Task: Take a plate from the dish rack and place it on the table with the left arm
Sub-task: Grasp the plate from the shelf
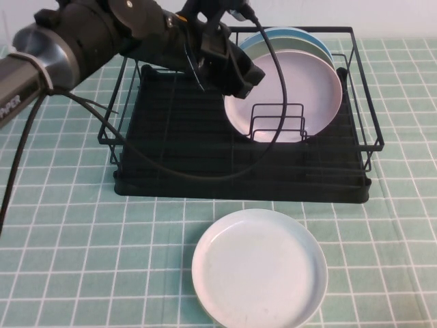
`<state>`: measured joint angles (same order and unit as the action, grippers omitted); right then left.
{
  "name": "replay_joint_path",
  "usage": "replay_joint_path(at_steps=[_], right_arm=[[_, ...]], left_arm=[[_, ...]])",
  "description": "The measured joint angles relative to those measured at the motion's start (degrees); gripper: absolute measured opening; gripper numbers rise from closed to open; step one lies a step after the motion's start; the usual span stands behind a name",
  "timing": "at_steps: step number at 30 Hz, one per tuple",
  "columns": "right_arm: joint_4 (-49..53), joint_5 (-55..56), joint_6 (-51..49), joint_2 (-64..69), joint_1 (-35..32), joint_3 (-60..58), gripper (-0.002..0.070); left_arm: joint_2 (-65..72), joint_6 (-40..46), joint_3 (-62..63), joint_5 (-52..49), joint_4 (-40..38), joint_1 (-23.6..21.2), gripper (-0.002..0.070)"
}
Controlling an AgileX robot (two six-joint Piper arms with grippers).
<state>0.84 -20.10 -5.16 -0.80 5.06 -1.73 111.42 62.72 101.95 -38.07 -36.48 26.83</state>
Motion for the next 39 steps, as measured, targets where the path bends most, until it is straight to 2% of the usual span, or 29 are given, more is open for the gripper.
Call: replay_joint_path(at_steps=[10,24,26,29,32,33,39], right_arm=[[0.00,0.00,0.00,0.00,0.00,0.00,-0.0018],[0.00,0.00,0.00,0.00,0.00,0.00,-0.0018],[0.00,0.00,0.00,0.00,0.00,0.00,-0.0018],[0.00,0.00,0.00,0.00,0.00,0.00,-0.0018],[0.00,0.00,0.00,0.00,0.00,0.00,-0.0018],[0.00,0.00,0.00,0.00,0.00,0.00,-0.0018],[0.00,0.00,0.00,0.00,0.00,0.00,-0.0018]], left_arm=[[2.24,5.94,0.00,5.19,-4.73,0.13,0.0374],[6.30,9.63,0.00,11.19,-8.74,0.39,0.0368],[6.85,9.89,0.00,11.61,-9.35,0.39,0.0346],[7.81,10.02,0.00,12.27,-10.11,0.52,0.0264],[8.34,10.35,0.00,13.44,-10.36,0.52,0.0110],[8.34,10.77,0.00,14.25,-10.36,0.52,0.0080],[6.15,12.60,0.00,14.51,-9.03,0.52,0.0054]])
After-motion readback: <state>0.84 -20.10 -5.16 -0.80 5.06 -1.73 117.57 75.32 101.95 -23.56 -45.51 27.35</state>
